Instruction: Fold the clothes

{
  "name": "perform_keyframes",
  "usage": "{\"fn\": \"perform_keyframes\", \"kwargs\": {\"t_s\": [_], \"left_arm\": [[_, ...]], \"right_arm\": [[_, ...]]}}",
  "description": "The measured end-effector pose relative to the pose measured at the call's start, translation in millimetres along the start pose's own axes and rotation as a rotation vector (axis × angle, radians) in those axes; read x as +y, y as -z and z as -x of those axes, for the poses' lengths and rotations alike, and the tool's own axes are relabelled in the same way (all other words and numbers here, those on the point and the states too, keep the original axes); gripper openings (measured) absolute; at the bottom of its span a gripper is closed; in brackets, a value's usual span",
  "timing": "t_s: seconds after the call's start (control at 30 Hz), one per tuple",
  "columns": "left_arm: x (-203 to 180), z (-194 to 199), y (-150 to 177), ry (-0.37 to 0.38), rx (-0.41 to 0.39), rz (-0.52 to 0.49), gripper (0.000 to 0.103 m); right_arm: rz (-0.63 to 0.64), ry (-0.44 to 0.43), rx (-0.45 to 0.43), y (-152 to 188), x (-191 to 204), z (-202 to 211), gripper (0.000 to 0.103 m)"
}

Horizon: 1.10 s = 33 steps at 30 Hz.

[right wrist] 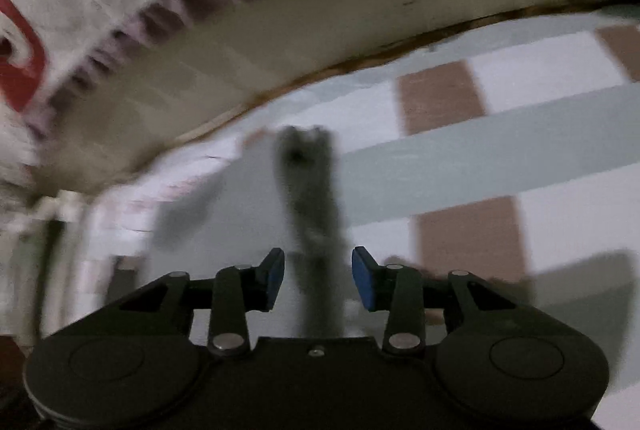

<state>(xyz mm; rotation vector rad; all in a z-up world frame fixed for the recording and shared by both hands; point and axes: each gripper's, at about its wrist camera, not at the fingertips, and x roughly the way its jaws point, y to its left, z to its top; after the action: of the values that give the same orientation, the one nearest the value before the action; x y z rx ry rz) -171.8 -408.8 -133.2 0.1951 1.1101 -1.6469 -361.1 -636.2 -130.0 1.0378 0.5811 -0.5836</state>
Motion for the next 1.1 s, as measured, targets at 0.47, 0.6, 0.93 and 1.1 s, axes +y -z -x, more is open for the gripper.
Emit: {"fn": "perform_keyframes", "kwargs": {"t_s": [0.47, 0.6, 0.93, 1.1], "left_arm": [[-43.0, -52.9, 24.3, 0.105, 0.054, 0.055, 0.049], [-49.2, -42.2, 20.8, 0.090, 0.111, 0.017, 0.050], [48.8, 74.4, -27.9, -0.075, -0.058, 0.148, 0.059], [126.6, 79.9, -74.0, -0.259, -0.200, 0.248, 0.059]], "right_arm": [[-0.007, -0.026, 0.159, 8.7, 3.2, -10.8, 0.051], [0.178, 0.287, 0.077, 7.1, 15.9, -20.2, 0.051], [0.005, 0.159, -0.050, -18.5, -9.8, -5.5, 0.052], [0.005, 0.017, 0.021, -27.9, -8.3, -37.7, 0.061]]}}
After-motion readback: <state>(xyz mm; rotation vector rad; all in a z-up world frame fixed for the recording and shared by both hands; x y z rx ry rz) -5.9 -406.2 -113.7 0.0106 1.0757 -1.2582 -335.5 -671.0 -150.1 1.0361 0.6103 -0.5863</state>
